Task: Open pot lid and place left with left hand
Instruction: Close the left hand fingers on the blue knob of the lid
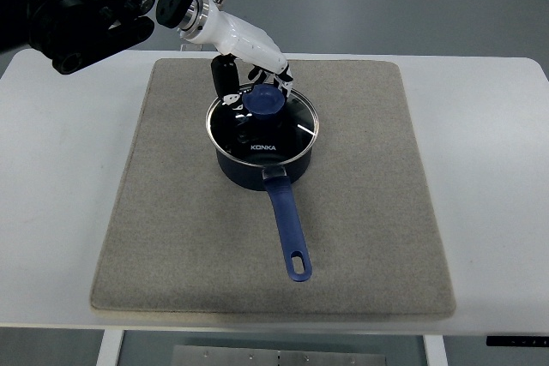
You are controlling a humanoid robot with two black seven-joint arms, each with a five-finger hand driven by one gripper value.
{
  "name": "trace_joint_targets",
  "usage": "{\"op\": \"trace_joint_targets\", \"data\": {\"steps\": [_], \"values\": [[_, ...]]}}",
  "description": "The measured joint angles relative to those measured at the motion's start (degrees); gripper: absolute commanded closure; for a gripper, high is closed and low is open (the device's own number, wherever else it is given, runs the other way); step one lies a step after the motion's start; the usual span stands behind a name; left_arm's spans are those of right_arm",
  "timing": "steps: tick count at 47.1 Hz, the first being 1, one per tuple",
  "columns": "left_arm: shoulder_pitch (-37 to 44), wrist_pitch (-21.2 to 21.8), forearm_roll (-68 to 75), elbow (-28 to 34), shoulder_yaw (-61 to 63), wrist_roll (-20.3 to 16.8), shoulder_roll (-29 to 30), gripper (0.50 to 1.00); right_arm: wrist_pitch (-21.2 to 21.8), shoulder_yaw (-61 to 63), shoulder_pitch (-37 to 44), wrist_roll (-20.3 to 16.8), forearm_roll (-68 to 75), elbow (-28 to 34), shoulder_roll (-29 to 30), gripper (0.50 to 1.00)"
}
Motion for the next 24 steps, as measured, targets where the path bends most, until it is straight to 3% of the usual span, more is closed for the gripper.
{"op": "trace_joint_targets", "data": {"steps": [24], "values": [[-0.1,2.3,-0.2,0.3,-0.5,0.0,0.2,1.000,0.0,0.0,0.0,0.0,0.0,0.0,0.0,0.585]]}}
